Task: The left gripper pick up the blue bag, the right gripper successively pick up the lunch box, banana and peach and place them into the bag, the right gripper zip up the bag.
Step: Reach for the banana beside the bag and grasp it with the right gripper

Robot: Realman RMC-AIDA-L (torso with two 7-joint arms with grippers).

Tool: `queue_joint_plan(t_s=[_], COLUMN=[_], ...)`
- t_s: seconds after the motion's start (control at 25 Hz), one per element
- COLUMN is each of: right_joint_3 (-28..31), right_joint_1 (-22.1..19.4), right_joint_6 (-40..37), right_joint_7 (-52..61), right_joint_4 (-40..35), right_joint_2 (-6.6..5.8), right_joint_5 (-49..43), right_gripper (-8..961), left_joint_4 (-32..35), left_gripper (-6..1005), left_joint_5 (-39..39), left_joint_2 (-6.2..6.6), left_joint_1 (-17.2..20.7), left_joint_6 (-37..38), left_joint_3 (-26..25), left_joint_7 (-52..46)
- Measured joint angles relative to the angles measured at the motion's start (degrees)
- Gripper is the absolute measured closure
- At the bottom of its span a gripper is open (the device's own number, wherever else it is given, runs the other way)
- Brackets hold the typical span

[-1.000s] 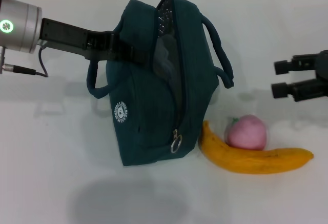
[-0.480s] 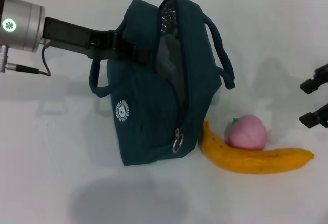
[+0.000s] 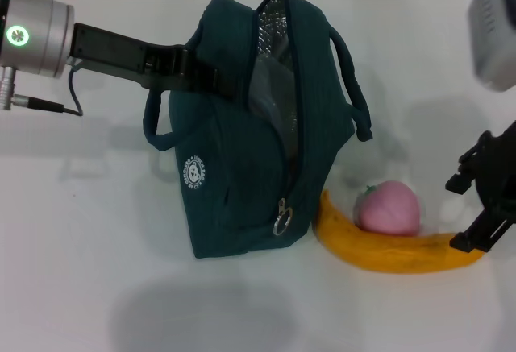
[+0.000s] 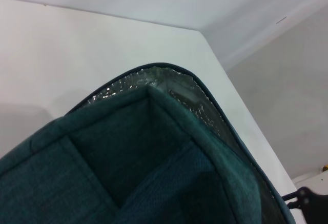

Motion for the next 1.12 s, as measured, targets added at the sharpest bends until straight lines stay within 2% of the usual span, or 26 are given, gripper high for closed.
queue_joint_plan(t_s=[0.12, 0.88, 1.12], right_joint_3=[-3.27, -14.81, -15.68], right_joint_1=[0.01, 0.7, 0.87], right_joint_6=[1.71, 7.76, 9.63], right_joint_7=[0.83, 3.4, 3.6], right_joint_4=[0.42, 6.54, 8.28], right_joint_2=[0.03, 0.47, 0.48], right_joint_5=[-0.01, 0.03, -0.52], right_gripper=[112, 111, 115], left_joint_4=[0.0, 0.0, 0.0], left_gripper=[964, 964, 964], left_joint_5=[0.0, -1.1, -1.15], left_joint_2=[0.0, 0.08, 0.09], left_joint_1=[-0.03, 0.33, 0.27], left_joint_6=[0.08, 0.35, 0.34], left_joint_3=[-0.01, 0.15, 0.1], left_joint_7=[0.02, 0.07, 0.07])
